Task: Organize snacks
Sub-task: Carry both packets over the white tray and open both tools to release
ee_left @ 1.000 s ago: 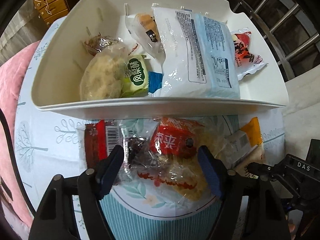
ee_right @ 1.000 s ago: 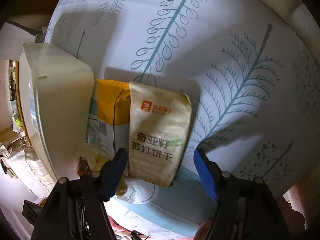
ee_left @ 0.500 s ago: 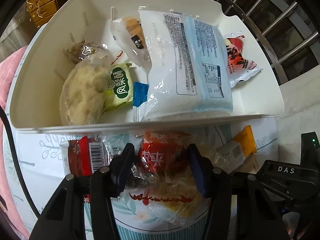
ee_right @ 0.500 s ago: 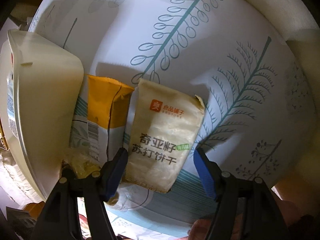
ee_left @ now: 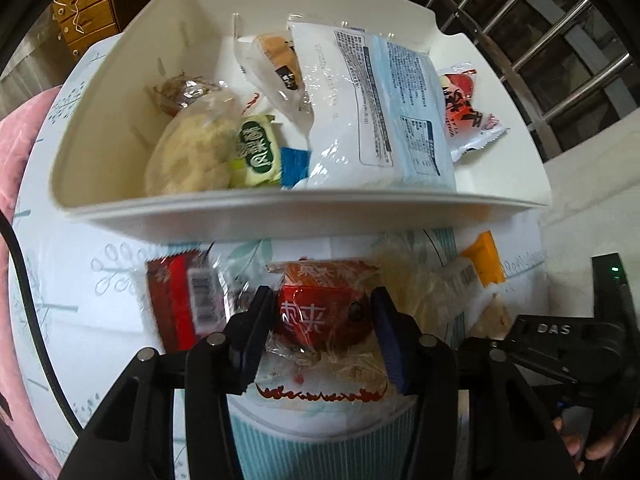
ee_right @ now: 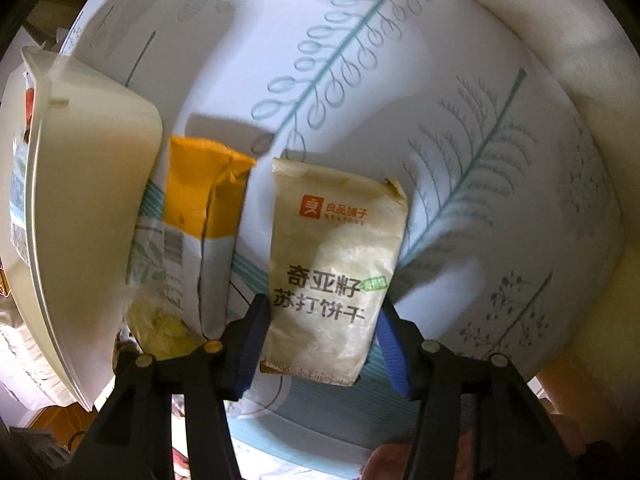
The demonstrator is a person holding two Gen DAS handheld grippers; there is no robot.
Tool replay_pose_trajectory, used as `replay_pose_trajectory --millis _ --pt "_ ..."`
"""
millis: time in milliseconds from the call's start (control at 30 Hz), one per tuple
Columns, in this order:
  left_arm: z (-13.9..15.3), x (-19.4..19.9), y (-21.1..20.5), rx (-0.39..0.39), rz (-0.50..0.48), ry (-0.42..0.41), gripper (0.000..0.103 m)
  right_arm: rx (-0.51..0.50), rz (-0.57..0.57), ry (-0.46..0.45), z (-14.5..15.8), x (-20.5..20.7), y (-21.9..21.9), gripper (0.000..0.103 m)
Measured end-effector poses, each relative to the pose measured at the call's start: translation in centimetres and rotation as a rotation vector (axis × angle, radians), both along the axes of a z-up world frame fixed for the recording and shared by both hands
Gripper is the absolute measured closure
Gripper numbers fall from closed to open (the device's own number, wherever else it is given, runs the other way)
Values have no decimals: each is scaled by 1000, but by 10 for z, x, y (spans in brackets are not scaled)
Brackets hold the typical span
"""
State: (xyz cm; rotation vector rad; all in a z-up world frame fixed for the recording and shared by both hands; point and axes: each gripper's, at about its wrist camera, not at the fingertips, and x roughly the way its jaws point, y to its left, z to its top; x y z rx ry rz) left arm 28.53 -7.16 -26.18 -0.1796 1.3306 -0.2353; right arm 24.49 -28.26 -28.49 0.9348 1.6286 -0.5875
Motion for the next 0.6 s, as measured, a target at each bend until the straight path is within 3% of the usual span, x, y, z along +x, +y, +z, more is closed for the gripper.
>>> replay_pose_trajectory --millis 367,600 --pt "30 -32 62 -38 -60 33 55 23 -46 -17 8 -70 69 52" --pt "52 -43 110 -53 -134 87 55 -22 -28 -124 38 -90 111 52"
